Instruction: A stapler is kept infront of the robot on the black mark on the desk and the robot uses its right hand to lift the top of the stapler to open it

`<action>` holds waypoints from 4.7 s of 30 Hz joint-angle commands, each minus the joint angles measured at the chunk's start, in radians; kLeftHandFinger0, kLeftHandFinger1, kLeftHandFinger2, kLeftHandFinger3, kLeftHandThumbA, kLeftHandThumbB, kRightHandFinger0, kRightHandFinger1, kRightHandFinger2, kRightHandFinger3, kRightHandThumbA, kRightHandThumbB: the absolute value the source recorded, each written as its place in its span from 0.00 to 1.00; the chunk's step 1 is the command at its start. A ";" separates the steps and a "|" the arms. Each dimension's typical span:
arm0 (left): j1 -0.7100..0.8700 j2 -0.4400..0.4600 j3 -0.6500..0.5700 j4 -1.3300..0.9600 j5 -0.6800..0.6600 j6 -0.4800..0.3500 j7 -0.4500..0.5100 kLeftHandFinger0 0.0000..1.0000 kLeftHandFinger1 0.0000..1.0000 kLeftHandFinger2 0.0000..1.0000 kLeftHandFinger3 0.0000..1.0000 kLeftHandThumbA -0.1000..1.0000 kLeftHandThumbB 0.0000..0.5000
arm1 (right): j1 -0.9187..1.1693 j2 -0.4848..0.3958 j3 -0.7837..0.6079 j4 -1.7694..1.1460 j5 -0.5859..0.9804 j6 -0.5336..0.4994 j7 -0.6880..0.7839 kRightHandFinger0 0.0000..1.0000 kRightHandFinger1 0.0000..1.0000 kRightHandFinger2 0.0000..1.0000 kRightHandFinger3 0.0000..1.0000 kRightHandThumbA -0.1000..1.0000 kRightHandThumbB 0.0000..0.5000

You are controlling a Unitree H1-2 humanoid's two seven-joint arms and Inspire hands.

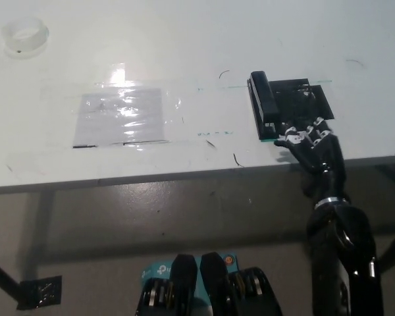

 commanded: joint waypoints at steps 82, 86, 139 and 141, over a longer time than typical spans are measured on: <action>0.053 0.002 -0.005 -0.048 -0.020 -0.008 0.005 0.44 0.49 0.60 0.76 1.00 0.51 | -0.457 0.086 -0.122 0.201 0.415 -0.038 -0.296 0.64 0.76 0.79 0.92 0.74 0.00; 0.068 -0.002 -0.006 -0.033 -0.024 -0.031 -0.006 0.44 0.49 0.61 0.77 1.00 0.51 | -0.514 0.046 -0.145 0.317 0.415 -0.069 -0.285 0.63 0.71 0.76 0.94 0.73 0.00; 0.069 0.001 -0.007 -0.059 -0.017 -0.011 0.004 0.41 0.46 0.57 0.75 1.00 0.56 | -0.254 0.039 -0.086 0.096 0.418 0.141 -0.280 0.66 0.76 0.83 1.00 0.76 0.00; 0.071 -0.001 -0.006 -0.064 -0.019 -0.009 0.004 0.42 0.47 0.58 0.75 1.00 0.56 | -0.209 0.029 -0.054 0.047 0.429 0.151 -0.289 0.63 0.74 0.82 0.99 0.76 0.00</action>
